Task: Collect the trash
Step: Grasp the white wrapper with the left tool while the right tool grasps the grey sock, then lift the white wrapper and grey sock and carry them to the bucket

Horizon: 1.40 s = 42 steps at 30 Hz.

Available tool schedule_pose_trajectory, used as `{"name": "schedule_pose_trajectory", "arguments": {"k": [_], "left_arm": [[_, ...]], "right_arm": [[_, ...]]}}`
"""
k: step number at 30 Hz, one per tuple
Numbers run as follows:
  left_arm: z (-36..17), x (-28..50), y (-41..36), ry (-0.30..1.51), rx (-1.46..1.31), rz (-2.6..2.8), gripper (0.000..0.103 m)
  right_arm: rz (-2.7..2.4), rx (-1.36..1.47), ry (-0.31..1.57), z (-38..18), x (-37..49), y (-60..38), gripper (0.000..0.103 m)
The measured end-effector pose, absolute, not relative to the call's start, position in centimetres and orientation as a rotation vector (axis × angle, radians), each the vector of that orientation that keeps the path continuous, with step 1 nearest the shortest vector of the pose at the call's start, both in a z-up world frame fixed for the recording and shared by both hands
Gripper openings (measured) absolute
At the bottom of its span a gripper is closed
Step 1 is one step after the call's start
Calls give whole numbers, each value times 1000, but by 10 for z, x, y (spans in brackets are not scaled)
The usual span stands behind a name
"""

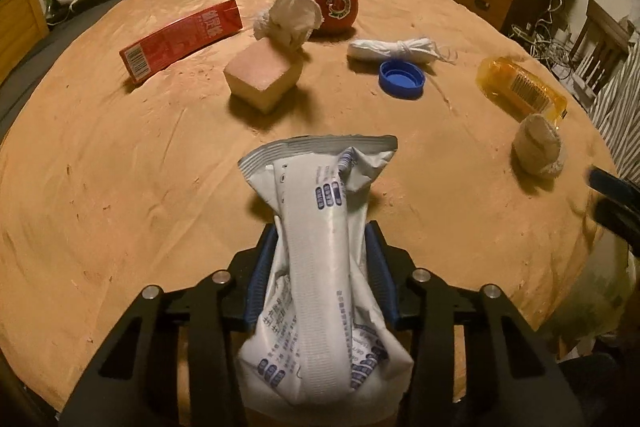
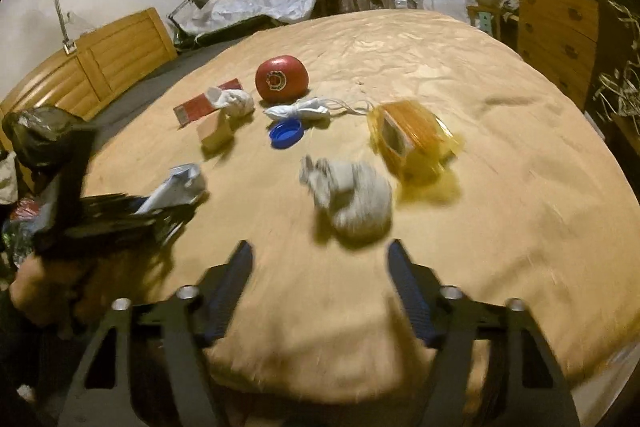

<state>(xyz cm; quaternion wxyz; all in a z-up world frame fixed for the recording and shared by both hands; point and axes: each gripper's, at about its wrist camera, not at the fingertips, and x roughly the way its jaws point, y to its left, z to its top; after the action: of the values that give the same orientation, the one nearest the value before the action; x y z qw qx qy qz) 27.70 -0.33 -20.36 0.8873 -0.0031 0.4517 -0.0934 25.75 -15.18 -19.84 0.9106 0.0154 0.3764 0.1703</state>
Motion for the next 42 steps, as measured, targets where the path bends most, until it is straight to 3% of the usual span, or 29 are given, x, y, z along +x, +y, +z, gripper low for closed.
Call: {"name": "schedule_pose_trajectory", "arguments": {"k": [11, 15, 22, 42], "left_arm": [[-206, 277, -4, 925, -19, -188, 43], [-206, 274, -5, 914, -33, -180, 43], [-201, 263, -3, 895, -55, -155, 41], [-68, 129, -16, 467, 11, -100, 41]], "right_arm": [[216, -126, 806, -230, 332, -124, 63], [191, -129, 775, -230, 331, -121, 48], [171, -67, 720, -223, 301, -123, 45], [203, -55, 358, -93, 129, -78, 46]]}}
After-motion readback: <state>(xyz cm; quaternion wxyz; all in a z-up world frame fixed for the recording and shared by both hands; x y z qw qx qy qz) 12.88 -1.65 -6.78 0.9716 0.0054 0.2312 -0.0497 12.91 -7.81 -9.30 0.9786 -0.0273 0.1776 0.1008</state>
